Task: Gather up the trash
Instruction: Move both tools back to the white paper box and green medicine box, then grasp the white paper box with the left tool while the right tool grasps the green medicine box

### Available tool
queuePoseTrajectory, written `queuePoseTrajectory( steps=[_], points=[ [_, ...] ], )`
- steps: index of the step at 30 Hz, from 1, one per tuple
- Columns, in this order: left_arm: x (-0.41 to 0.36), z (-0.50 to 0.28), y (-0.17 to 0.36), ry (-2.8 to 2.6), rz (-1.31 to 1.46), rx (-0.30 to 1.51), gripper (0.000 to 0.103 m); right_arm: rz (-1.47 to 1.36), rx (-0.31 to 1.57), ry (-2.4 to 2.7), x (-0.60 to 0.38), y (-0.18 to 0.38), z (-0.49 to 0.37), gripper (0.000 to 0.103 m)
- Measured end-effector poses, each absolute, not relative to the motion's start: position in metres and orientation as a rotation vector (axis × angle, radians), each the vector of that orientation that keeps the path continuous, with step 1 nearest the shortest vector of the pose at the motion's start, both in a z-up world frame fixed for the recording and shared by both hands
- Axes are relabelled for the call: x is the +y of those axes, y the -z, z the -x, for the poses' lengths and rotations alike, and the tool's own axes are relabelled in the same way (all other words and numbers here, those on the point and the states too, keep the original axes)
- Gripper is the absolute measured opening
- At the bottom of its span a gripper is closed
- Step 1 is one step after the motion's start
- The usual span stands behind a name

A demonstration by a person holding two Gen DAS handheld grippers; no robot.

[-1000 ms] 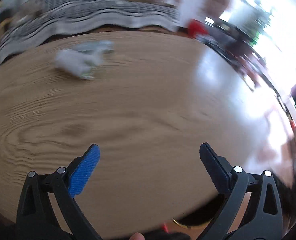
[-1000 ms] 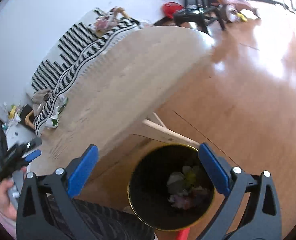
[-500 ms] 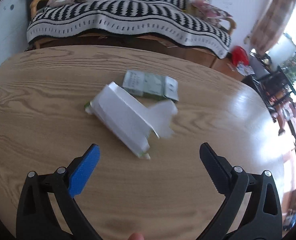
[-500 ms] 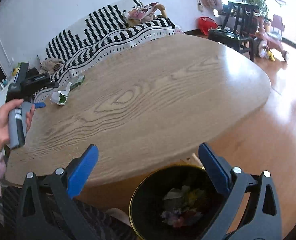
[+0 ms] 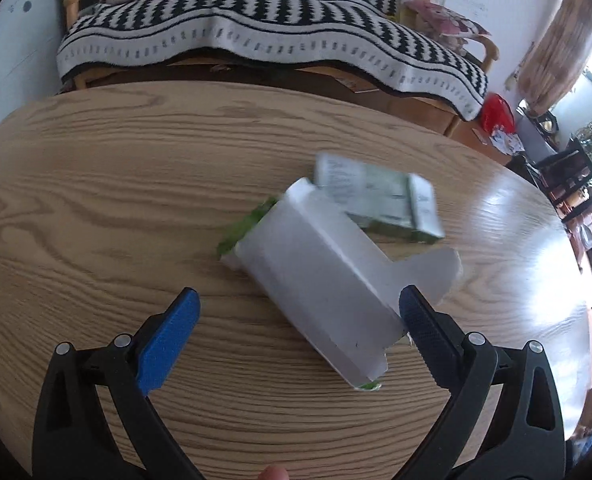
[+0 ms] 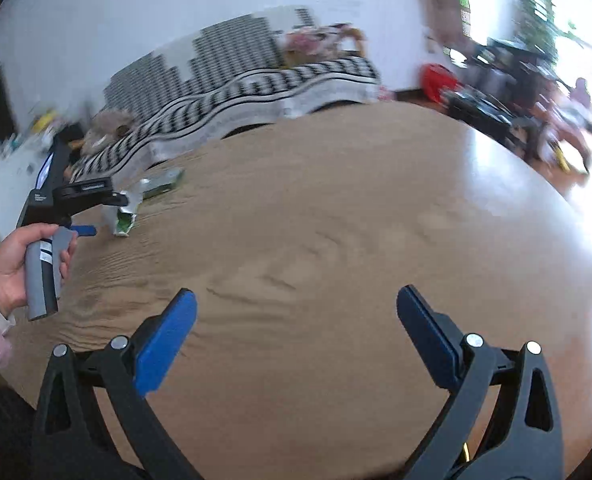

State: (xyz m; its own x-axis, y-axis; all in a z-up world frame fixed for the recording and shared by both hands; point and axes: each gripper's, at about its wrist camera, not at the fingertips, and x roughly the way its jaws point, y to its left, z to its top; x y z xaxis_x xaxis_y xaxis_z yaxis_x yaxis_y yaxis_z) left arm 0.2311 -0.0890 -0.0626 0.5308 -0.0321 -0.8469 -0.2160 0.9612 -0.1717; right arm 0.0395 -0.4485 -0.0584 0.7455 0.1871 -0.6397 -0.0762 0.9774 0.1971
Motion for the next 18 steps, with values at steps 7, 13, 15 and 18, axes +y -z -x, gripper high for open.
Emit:
queuePoseTrajectory(
  steps=[7, 13, 15, 18],
  points=[
    [-0.06, -0.224, 0.057, -0.105, 0.223, 0.988, 0.097, -0.078, 0.663, -0.266, -0.392, 0.035, -0.117, 0.097],
    [-0.044, -0.226, 0.06, -0.076, 0.16, 1.015, 0.097, -0.031, 0.732, -0.399, -0.336, 0.041, -0.204, 0.097],
    [-0.04, -0.229, 0.061, -0.06, 0.12, 1.028, 0.097, 0.014, 0.759, -0.454, -0.315, 0.045, -0.228, 0.097],
    [-0.035, -0.234, 0.066, -0.019, 0.076, 1.058, 0.097, 0.119, 0.821, -0.636, -0.28, 0.054, -0.277, 0.097]
  ],
)
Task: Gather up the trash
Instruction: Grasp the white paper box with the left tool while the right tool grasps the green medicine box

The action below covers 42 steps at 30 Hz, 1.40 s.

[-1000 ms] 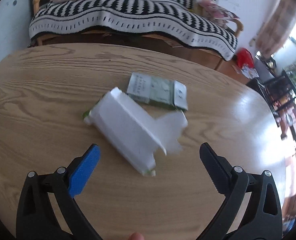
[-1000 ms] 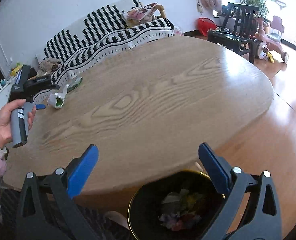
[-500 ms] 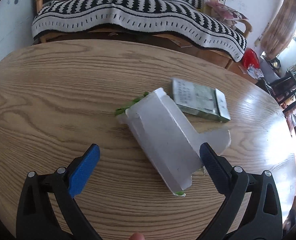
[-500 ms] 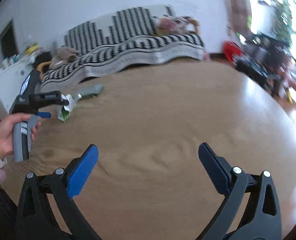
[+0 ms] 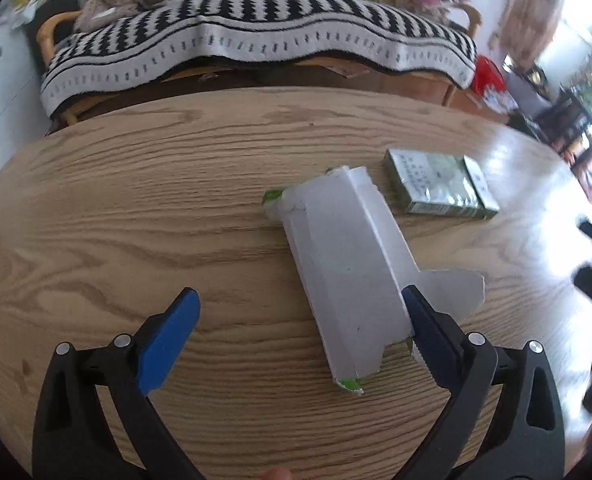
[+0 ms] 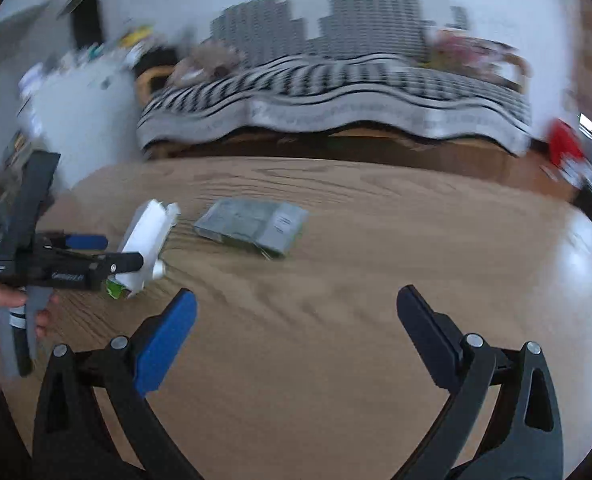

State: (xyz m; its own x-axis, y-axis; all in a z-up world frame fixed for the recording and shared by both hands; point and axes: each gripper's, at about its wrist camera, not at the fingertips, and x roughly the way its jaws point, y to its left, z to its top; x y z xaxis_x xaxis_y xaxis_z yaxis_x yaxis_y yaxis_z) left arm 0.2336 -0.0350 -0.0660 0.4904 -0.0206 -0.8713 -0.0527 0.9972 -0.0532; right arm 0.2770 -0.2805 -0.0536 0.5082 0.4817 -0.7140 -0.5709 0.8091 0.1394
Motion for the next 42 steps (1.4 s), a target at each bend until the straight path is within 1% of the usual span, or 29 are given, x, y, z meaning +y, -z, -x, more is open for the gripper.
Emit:
queuePoseTrajectory(
  steps=[2, 3, 6, 10, 13, 16, 17, 19, 20, 22, 23, 27, 33, 38, 42],
  points=[
    [-0.032, -0.235, 0.07, -0.001, 0.047, 1.074, 0.097, 0.186, 0.859, -0.733, -0.264, 0.058, -0.3, 0.097],
    [-0.032, -0.236, 0.071, 0.004, 0.02, 1.078, 0.097, 0.273, 0.876, -0.777, -0.25, 0.06, -0.315, 0.097],
    [-0.031, -0.239, 0.072, 0.038, -0.02, 1.086, 0.097, 0.452, 0.862, -0.842, -0.225, 0.065, -0.341, 0.097],
    [-0.03, -0.248, 0.072, 0.078, -0.057, 1.095, 0.097, 0.564, 0.843, -0.926, -0.204, 0.072, -0.36, 0.097],
    [-0.033, -0.25, 0.073, 0.11, -0.086, 1.088, 0.097, 0.667, 0.879, -0.947, -0.19, 0.088, -0.366, 0.097],
    [-0.033, -0.249, 0.073, 0.141, -0.094, 1.069, 0.097, 0.623, 0.905, -1.005, -0.188, 0.092, -0.366, 0.097],
    [-0.033, -0.248, 0.073, 0.15, -0.1, 1.058, 0.095, 0.6, 0.938, -1.023, -0.187, 0.094, -0.367, 0.097],
    [-0.036, -0.244, 0.069, 0.18, -0.121, 1.007, 0.068, 0.577, 0.95, -1.036, -0.187, 0.095, -0.362, 0.096],
    [-0.038, -0.243, 0.066, 0.18, -0.124, 0.994, 0.041, 0.575, 0.949, -1.041, -0.187, 0.093, -0.358, 0.092],
    [-0.037, -0.244, 0.066, 0.167, -0.104, 0.995, 0.04, 0.544, 0.936, -1.027, -0.189, 0.087, -0.353, 0.067],
    [-0.036, -0.244, 0.065, 0.161, -0.101, 0.992, 0.039, 0.544, 0.944, -1.006, -0.188, 0.087, -0.35, 0.063],
    [-0.034, -0.239, 0.064, 0.134, -0.063, 0.993, 0.036, 0.51, 0.955, -0.927, -0.195, 0.084, -0.329, 0.059],
    [-0.029, -0.215, 0.058, 0.105, -0.027, 1.015, 0.035, 0.382, 0.954, -0.763, -0.218, 0.08, -0.287, 0.058],
    [-0.03, -0.181, 0.025, 0.087, -0.028, 0.984, 0.035, 0.349, 0.925, -0.713, -0.239, 0.054, -0.241, 0.058],
    [-0.04, -0.15, -0.011, 0.102, -0.033, 0.934, 0.035, 0.308, 0.887, -0.655, -0.266, 0.017, -0.201, 0.058]
  ],
)
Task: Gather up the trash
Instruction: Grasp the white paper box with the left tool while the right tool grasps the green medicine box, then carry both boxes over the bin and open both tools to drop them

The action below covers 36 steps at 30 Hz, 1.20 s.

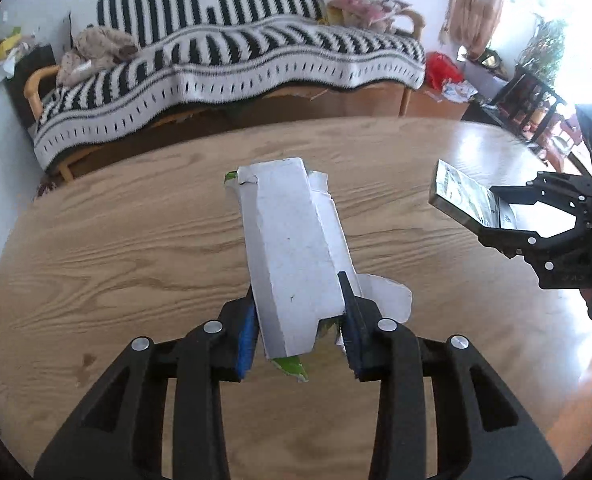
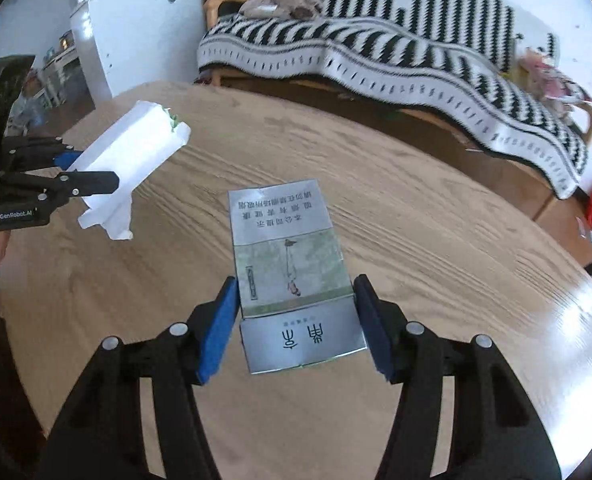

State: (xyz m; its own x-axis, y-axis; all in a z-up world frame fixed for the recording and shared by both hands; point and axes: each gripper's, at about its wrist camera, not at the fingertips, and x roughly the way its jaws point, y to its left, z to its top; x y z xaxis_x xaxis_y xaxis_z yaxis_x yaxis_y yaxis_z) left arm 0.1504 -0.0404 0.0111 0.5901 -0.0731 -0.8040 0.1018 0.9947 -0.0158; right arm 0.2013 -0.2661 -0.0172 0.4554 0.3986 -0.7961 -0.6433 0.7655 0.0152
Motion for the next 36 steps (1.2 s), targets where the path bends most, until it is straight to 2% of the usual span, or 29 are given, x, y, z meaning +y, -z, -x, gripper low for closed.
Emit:
queuePoseTrajectory(
  steps=[9, 17, 22, 27, 30, 36],
  points=[
    [-0.089, -0.07, -0.076, 0.203, 0.017, 0.851, 0.035, 0.153, 0.81, -0.502, -0.356, -0.058, -0.11, 0.058],
    [-0.2, -0.005, -0.093, 0.432, 0.009, 0.836, 0.035, 0.012, 0.74, -0.333, -0.484, -0.091, 0.007, 0.058],
    [-0.281, 0.037, -0.079, 0.612, -0.005, 0.889, 0.035, -0.074, 0.724, -0.19, -0.56, -0.1, 0.081, 0.058],
    [-0.338, 0.078, -0.052, 0.737, -0.037, 0.951, 0.035, -0.131, 0.729, -0.125, -0.591, -0.079, 0.137, 0.058],
    [-0.361, 0.096, -0.027, 0.738, -0.077, 0.998, 0.035, -0.158, 0.764, -0.069, -0.597, -0.04, 0.166, 0.058],
    [-0.378, 0.106, 0.017, 0.678, -0.106, 1.043, 0.035, -0.428, 0.868, -0.008, -0.602, 0.048, 0.194, 0.058]
  ],
)
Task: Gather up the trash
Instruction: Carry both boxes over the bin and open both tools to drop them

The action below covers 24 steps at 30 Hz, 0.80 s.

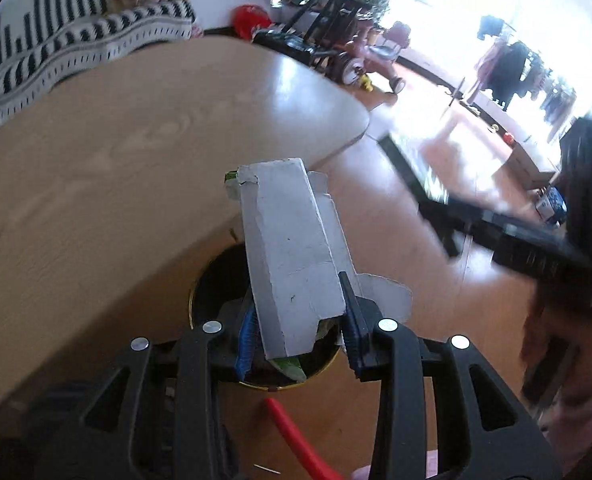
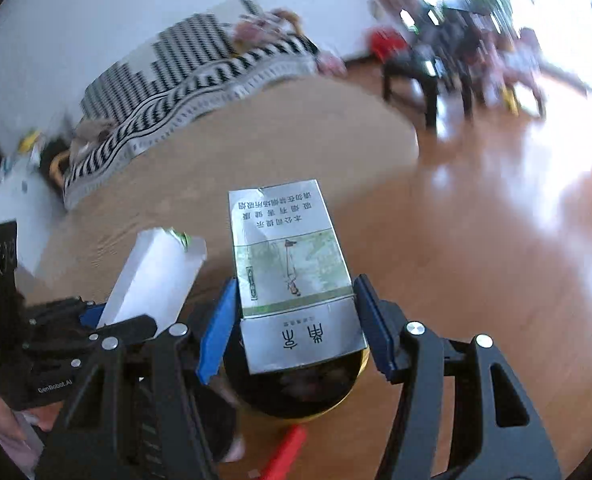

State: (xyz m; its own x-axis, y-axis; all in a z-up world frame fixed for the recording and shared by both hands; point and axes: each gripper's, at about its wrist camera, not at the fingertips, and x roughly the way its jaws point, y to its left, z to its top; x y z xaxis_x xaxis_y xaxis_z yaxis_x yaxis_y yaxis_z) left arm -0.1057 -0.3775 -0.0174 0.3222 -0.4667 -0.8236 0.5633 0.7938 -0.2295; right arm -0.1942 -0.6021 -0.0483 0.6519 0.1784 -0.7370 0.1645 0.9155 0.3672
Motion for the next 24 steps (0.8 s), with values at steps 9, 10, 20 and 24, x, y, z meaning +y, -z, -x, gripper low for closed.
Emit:
queuePoseTrajectory(
  steps=[9, 10, 20, 24],
  points=[
    [-0.373, 0.106, 0.069, 0.667, -0.105, 1.123, 0.036, -0.459, 0.945, -0.064, -0.573, 0.08, 0.193, 0.058],
    [-0.373, 0.105, 0.076, 0.681, -0.096, 1.137, 0.036, -0.459, 0.952, -0.066, -0.57, 0.083, 0.19, 0.058],
    [-0.36, 0.081, 0.108, 0.668, 0.028, 1.243, 0.036, -0.469, 1.05, -0.073, -0.552, 0.119, 0.153, 0.058],
    [-0.363, 0.082, 0.11, 0.668, 0.008, 1.242, 0.036, -0.496, 1.05, -0.066, -0.556, 0.124, 0.148, 0.058]
  ],
)
